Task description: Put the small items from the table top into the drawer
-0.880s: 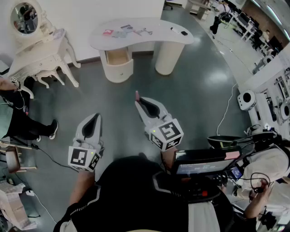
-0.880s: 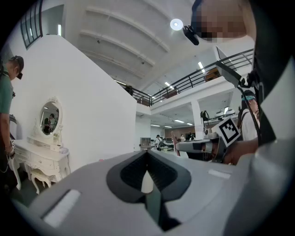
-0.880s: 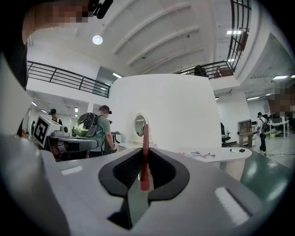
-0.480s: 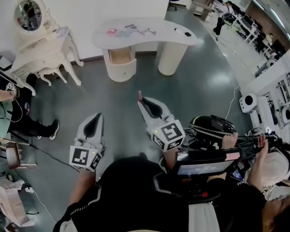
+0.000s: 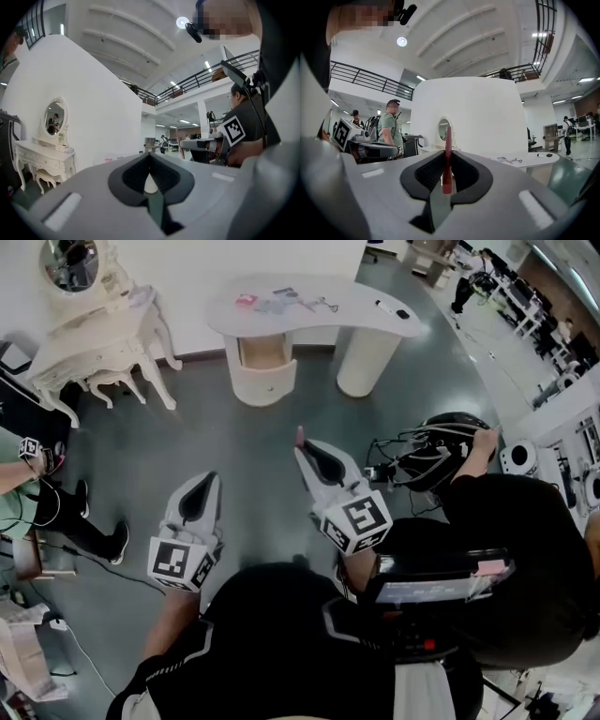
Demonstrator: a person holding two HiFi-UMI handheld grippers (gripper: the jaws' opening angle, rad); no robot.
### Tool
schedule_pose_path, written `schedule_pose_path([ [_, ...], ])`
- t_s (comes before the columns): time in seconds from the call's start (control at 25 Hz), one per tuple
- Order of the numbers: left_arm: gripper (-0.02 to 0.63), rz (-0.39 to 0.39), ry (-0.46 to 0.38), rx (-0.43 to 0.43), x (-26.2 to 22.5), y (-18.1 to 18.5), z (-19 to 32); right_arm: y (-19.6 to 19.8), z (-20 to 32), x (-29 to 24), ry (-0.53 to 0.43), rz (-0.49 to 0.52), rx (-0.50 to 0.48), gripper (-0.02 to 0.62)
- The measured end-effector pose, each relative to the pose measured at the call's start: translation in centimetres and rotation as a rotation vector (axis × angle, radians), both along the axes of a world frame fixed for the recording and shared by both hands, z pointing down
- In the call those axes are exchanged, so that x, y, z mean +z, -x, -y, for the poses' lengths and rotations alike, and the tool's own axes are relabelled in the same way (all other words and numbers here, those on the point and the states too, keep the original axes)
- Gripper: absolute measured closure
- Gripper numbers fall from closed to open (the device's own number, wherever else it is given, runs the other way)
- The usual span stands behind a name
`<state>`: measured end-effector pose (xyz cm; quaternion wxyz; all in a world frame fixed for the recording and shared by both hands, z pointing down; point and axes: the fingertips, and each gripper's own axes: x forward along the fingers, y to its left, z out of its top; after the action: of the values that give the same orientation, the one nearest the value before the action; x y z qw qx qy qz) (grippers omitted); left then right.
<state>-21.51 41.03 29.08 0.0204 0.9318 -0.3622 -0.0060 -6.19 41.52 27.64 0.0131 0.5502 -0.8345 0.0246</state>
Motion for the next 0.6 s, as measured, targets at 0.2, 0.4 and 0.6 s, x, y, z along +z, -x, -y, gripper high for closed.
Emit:
schedule_pose_path([
  [0.2, 0.606, -0.005, -0.006, 0.019, -0.1, 1.9, 1.7, 1.8, 1.8, -0.1, 0.007, 0.014, 0.013, 0.546],
  [0.4, 0.606, -0.024, -0.004, 0.059, 0.3, 3.3, 3.2, 3.4, 3.1, -0.1, 0.008, 0.019, 0.041, 0.546],
  [0.6, 0.606, -0.031, 0.011, 0.087, 0.7, 4.3, 4.1, 4.3, 3.6, 0.2, 0.030, 0.017, 0.062, 0.546],
])
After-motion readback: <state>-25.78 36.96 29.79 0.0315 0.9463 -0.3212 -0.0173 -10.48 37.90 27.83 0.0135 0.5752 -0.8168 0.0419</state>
